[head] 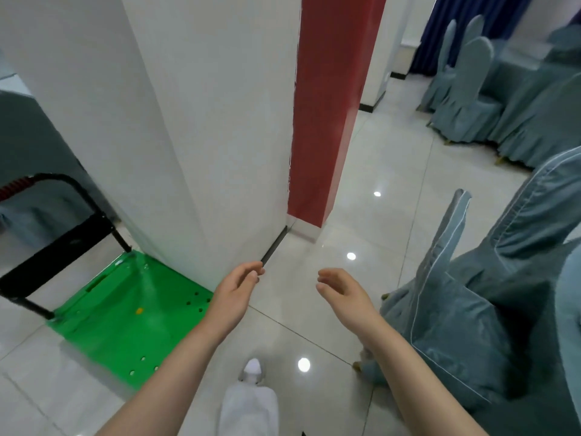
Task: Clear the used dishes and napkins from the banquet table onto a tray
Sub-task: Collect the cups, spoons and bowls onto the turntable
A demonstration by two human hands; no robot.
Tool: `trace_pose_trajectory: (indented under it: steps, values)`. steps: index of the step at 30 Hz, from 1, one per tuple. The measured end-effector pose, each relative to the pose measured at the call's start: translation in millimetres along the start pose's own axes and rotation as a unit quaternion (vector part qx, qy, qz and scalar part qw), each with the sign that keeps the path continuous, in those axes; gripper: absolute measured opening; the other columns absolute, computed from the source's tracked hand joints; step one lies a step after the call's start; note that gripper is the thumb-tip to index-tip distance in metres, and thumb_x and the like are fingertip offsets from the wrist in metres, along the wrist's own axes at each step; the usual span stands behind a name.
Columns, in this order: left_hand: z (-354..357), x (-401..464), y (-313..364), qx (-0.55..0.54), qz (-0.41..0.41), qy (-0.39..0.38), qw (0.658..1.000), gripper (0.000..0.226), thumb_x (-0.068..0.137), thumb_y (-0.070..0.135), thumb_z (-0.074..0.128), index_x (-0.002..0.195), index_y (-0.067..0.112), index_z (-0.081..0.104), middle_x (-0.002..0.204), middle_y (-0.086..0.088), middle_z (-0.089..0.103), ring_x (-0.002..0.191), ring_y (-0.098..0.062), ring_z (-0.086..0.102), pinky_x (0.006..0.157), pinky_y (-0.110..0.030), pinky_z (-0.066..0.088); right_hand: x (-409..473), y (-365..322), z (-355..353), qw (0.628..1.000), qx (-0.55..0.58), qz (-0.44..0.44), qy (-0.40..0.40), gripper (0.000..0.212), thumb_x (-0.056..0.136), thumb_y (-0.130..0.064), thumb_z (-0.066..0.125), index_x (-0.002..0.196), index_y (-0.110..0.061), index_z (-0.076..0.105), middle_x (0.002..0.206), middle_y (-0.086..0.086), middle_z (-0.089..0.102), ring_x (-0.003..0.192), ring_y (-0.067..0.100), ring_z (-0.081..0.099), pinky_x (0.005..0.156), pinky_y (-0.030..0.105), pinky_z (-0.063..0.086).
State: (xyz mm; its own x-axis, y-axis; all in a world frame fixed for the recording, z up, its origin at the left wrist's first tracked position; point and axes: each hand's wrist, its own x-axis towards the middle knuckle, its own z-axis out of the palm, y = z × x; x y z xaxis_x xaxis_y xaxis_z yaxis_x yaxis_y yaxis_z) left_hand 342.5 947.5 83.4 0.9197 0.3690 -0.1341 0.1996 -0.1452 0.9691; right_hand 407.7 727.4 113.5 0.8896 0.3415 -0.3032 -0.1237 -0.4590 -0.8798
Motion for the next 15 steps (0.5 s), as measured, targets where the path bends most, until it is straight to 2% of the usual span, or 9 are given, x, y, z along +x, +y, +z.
trace_pose_trajectory:
  steps: [4,8,15]
  values:
    - [2.8,93.7,12.4,0.002,0.005,-0.039,0.999,0.025,0.099,0.014,0.046,0.098,0.027,0.068,0.102,0.008,0.071,0.093,-0.008,0.066,0.084,-0.026,0.047,70.5,-21.0,-10.5,0.999,0.026,0.015,0.042,0.019,0.096,-0.025,0.055,0.115,-0.030,0.058,0.112,-0.019,0.061,0.100,-0.009,0.055,0.074,0.007,0.041]
    - [11.0,183.8,32.7,0.017,-0.008,-0.085,0.996,0.024,0.099,0.013,0.047,0.099,0.023,0.068,0.102,0.009,0.071,0.093,-0.007,0.066,0.083,-0.024,0.047,138.2,-39.7,-26.8,0.994,0.057,0.044,0.079,0.020,0.096,-0.022,0.056,0.115,-0.027,0.059,0.111,-0.015,0.064,0.100,-0.005,0.057,0.085,0.013,0.046]
    - [49.9,305.2,59.0,0.056,-0.008,-0.170,0.984,0.023,0.099,0.014,0.046,0.101,0.022,0.068,0.103,0.009,0.070,0.091,-0.002,0.065,0.087,-0.023,0.048,231.5,-49.4,-64.3,0.981,0.096,0.090,0.139,0.019,0.095,-0.023,0.057,0.113,-0.030,0.059,0.110,-0.012,0.064,0.103,0.002,0.059,0.088,0.019,0.047]
